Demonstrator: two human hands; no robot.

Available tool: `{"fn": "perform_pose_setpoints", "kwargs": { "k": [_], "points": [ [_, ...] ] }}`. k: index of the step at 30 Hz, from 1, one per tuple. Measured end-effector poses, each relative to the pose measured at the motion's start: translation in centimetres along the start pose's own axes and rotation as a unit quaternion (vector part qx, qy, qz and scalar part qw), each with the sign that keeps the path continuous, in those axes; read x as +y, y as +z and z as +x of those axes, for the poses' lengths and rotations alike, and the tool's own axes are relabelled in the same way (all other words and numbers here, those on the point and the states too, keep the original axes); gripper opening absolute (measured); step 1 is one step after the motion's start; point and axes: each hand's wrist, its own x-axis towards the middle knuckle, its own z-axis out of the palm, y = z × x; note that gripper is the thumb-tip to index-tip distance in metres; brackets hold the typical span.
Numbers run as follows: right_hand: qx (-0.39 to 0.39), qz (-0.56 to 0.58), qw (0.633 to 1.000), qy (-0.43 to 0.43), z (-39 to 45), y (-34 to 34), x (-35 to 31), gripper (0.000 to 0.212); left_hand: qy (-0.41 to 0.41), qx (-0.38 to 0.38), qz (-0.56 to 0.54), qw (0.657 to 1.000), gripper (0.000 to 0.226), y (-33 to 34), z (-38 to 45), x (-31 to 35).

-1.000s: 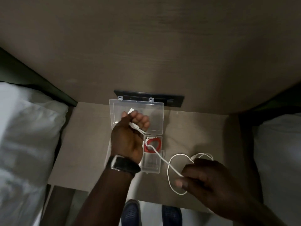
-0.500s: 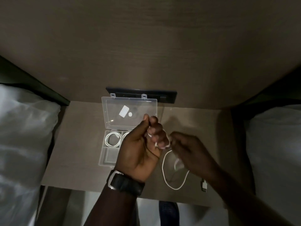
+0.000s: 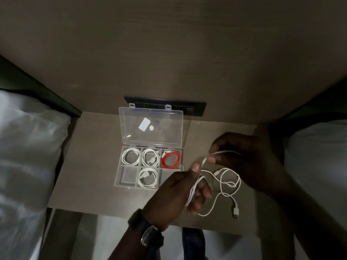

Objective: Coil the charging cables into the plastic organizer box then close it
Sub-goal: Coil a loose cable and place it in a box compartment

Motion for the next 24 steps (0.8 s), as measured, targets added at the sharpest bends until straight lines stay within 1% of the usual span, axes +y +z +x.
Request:
{"fn": "perform_pose_setpoints", "kwargs": {
  "k": [1, 3, 5, 7, 8, 9, 10, 12, 15, 16, 17, 18, 19, 20, 21, 22, 24],
  "points": [
    [0.018, 0.073, 0.997, 0.027, 0.6, 0.4, 0.3, 0.014, -0.002, -0.013, -0.053, 0.998, 0.066, 0.2, -0.3, 0.3],
    [0.03, 0.153, 0.984, 0.082, 0.8, 2.5, 1.1, 0.007, 0.011, -0.019, -0.195, 0.981, 0.056, 0.4, -0.3, 0.9],
    [0.039, 0.182, 0.971, 0.147, -0.2, 5.5, 1.7, 0.018, 0.036, 0.013, -0.318, 0.947, 0.047, 0.0, 0.0, 1.4],
    [0.041, 0.201, 0.957, 0.206, -2.0, 8.1, 2.0, 0.026, 0.062, 0.06, -0.385, 0.919, 0.044, -0.8, 0.3, 1.6],
    [0.034, 0.196, 0.954, 0.225, -2.9, 9.1, 2.0, 0.022, 0.067, 0.083, -0.395, 0.912, 0.044, -1.1, 0.5, 1.5],
    [0.034, 0.165, 0.958, 0.232, -3.7, 10.0, 1.8, 0.014, 0.066, 0.106, -0.396, 0.91, 0.044, -1.4, 0.6, 1.3],
    [0.042, 0.108, 0.967, 0.227, -4.4, 10.5, 1.6, 0.01, 0.061, 0.128, -0.393, 0.909, 0.044, -1.5, 0.6, 1.1],
    [0.078, 0.022, 0.978, 0.193, -5.3, 10.9, 1.2, 0.012, 0.054, 0.161, -0.4, 0.901, 0.043, -1.4, 0.7, 0.6],
    [0.126, -0.032, 0.98, 0.153, -5.2, 10.5, 0.8, 0.014, 0.055, 0.204, -0.41, 0.887, 0.04, -0.8, 1.0, 0.2],
    [0.132, -0.056, 0.979, 0.145, -5.0, 10.2, 0.6, 0.013, 0.057, 0.219, -0.413, 0.882, 0.04, -0.7, 1.1, 0.1],
    [0.135, -0.052, 0.979, 0.142, -4.8, 10.0, 0.5, 0.011, 0.06, 0.231, -0.422, 0.875, 0.038, -0.6, 1.2, 0.1],
    [0.131, -0.01, 0.979, 0.153, -4.6, 9.7, 0.4, 0.007, 0.064, 0.239, -0.435, 0.866, 0.037, -0.6, 1.2, 0.0],
    [0.119, 0.063, 0.977, 0.166, -4.4, 9.5, 0.2, 0.003, 0.072, 0.242, -0.448, 0.858, 0.036, -0.7, 1.2, 0.0],
    [0.099, 0.15, 0.967, 0.179, -4.2, 9.3, 0.0, 0.004, 0.082, 0.241, -0.458, 0.852, 0.036, -0.8, 1.2, 0.0],
    [0.083, 0.229, 0.952, 0.184, -4.3, 9.2, 0.0, 0.011, 0.091, 0.239, -0.466, 0.847, 0.036, -0.9, 1.2, 0.0],
    [0.071, 0.282, 0.938, 0.186, -4.4, 9.2, 0.0, 0.017, 0.096, 0.237, -0.471, 0.844, 0.036, -1.1, 1.2, -0.1],
    [0.06, 0.314, 0.931, 0.175, -4.6, 9.1, 0.2, 0.021, 0.101, 0.234, -0.468, 0.846, 0.037, -1.4, 1.0, 0.0]
  ]
}}
